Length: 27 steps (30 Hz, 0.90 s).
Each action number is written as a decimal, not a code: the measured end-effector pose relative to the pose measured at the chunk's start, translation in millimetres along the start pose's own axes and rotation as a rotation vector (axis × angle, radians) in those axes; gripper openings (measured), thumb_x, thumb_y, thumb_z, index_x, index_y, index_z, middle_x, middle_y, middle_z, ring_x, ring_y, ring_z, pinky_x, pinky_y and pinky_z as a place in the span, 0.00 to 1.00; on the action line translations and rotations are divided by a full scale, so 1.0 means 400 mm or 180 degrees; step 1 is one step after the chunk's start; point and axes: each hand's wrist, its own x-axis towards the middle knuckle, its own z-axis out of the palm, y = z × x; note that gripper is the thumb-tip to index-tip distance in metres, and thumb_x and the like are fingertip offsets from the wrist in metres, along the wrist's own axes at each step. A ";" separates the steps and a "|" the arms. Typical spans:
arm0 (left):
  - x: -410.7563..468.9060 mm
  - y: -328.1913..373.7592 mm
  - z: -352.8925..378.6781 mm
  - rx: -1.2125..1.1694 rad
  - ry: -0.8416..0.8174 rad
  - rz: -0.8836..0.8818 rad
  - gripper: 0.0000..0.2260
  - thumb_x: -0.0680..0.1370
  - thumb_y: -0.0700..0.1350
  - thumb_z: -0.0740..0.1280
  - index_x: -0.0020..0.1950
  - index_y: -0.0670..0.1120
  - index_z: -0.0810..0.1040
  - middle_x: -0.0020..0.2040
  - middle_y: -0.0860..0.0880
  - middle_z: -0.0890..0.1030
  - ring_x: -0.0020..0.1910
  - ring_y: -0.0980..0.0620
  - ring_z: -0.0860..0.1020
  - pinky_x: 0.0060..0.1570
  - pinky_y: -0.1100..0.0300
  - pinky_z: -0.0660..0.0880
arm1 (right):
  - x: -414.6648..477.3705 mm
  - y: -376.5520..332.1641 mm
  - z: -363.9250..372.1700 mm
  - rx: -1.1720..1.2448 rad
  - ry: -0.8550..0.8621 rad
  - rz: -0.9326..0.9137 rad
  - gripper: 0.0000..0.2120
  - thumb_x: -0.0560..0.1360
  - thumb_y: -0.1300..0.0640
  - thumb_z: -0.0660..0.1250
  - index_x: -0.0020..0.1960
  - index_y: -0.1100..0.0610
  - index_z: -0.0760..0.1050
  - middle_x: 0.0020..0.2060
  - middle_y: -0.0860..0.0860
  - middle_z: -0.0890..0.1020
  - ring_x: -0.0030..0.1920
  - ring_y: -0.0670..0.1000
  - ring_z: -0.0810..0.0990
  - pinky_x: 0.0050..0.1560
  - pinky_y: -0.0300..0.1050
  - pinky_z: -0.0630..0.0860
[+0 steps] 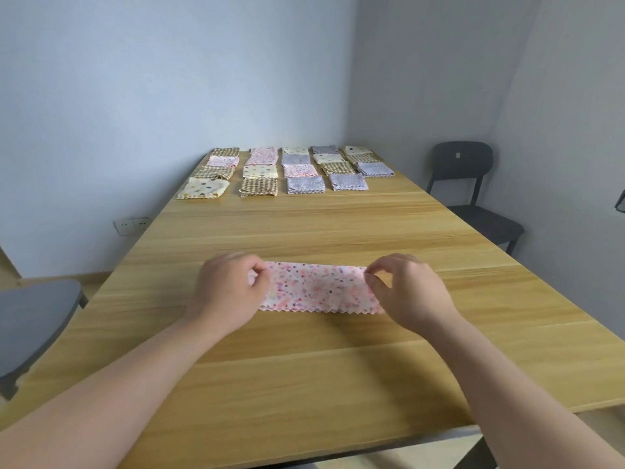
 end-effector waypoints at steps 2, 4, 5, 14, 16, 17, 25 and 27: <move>0.032 0.039 0.028 0.0191 -0.0203 0.0406 0.07 0.81 0.45 0.65 0.53 0.51 0.83 0.50 0.57 0.82 0.55 0.50 0.79 0.55 0.55 0.71 | 0.020 -0.060 0.030 0.0075 -0.0101 -0.0244 0.12 0.81 0.53 0.63 0.60 0.50 0.81 0.59 0.46 0.82 0.61 0.51 0.78 0.57 0.49 0.77; 0.066 0.067 0.072 0.0341 -0.0680 0.0498 0.15 0.81 0.44 0.62 0.68 0.49 0.77 0.68 0.53 0.78 0.68 0.50 0.74 0.68 0.52 0.69 | 0.052 -0.114 0.085 0.0033 -0.0444 -0.0322 0.16 0.83 0.57 0.59 0.68 0.53 0.76 0.67 0.49 0.78 0.69 0.53 0.73 0.64 0.50 0.74; 0.078 0.074 0.094 0.0429 -0.0935 0.0434 0.20 0.82 0.44 0.61 0.74 0.49 0.72 0.74 0.52 0.72 0.74 0.50 0.69 0.72 0.49 0.66 | 0.068 -0.133 0.115 -0.0038 -0.0637 -0.0318 0.18 0.83 0.57 0.57 0.72 0.55 0.72 0.71 0.51 0.74 0.75 0.54 0.67 0.69 0.49 0.70; 0.092 0.003 0.165 0.0766 -0.2021 0.0041 0.26 0.87 0.56 0.42 0.84 0.51 0.44 0.83 0.53 0.42 0.82 0.52 0.42 0.79 0.52 0.40 | 0.096 -0.100 0.210 -0.0597 -0.1472 -0.0006 0.28 0.85 0.44 0.42 0.83 0.52 0.46 0.82 0.47 0.48 0.82 0.52 0.42 0.80 0.52 0.42; 0.094 -0.001 0.157 0.0778 -0.2132 0.0010 0.26 0.86 0.56 0.42 0.83 0.52 0.42 0.83 0.53 0.40 0.82 0.52 0.39 0.79 0.52 0.38 | 0.099 -0.080 0.193 -0.0770 -0.1601 0.0125 0.30 0.84 0.40 0.39 0.83 0.49 0.43 0.82 0.45 0.44 0.81 0.53 0.39 0.80 0.56 0.40; 0.095 -0.002 0.153 0.0788 -0.2155 0.0004 0.26 0.86 0.56 0.42 0.83 0.53 0.41 0.83 0.53 0.39 0.81 0.52 0.38 0.79 0.51 0.37 | 0.099 -0.070 0.182 -0.0815 -0.1659 0.0218 0.30 0.84 0.39 0.38 0.83 0.48 0.42 0.82 0.45 0.43 0.81 0.53 0.38 0.80 0.57 0.39; 0.083 -0.002 0.144 0.0837 -0.2119 -0.0066 0.26 0.86 0.58 0.40 0.83 0.53 0.40 0.83 0.52 0.38 0.81 0.52 0.37 0.79 0.49 0.35 | 0.072 0.009 0.123 -0.0740 -0.1516 0.0903 0.29 0.85 0.43 0.41 0.83 0.48 0.39 0.82 0.50 0.40 0.81 0.54 0.36 0.79 0.59 0.38; 0.078 0.008 0.140 0.0903 -0.1935 0.0033 0.26 0.86 0.57 0.41 0.83 0.51 0.42 0.83 0.51 0.41 0.81 0.52 0.38 0.79 0.48 0.35 | 0.060 0.004 0.115 -0.0614 -0.1114 0.0988 0.30 0.84 0.48 0.46 0.83 0.51 0.40 0.82 0.52 0.41 0.81 0.55 0.37 0.80 0.58 0.40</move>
